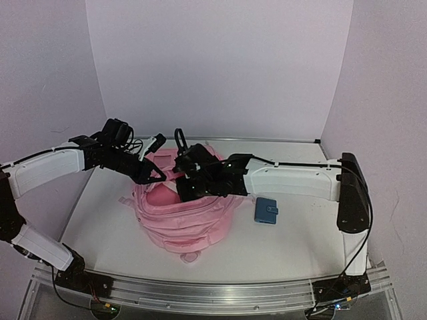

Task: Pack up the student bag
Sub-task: Place the stationery in the student bag.

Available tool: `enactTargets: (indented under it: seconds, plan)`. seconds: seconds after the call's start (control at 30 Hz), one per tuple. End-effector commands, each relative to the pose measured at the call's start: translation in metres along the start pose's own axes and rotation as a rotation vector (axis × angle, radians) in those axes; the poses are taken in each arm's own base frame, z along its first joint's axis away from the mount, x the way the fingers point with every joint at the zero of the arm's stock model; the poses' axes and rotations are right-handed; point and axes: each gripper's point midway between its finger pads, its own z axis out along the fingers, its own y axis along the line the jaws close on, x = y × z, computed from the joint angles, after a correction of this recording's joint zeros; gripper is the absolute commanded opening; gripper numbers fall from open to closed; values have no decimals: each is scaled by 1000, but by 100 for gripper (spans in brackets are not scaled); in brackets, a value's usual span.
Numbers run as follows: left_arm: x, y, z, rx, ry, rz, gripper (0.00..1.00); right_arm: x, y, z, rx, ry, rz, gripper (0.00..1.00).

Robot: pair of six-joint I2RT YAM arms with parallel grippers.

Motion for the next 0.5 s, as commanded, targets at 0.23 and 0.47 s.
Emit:
enactTargets:
  seconds: [0.23,0.47]
  plan:
    - [-40,-42,-18,170,-145,118,0,-30,-8,20,194,-231,-76,0]
    - [-38,-36,-13,158,-128,104,0,-21,-54,23,431,-318,-42,0]
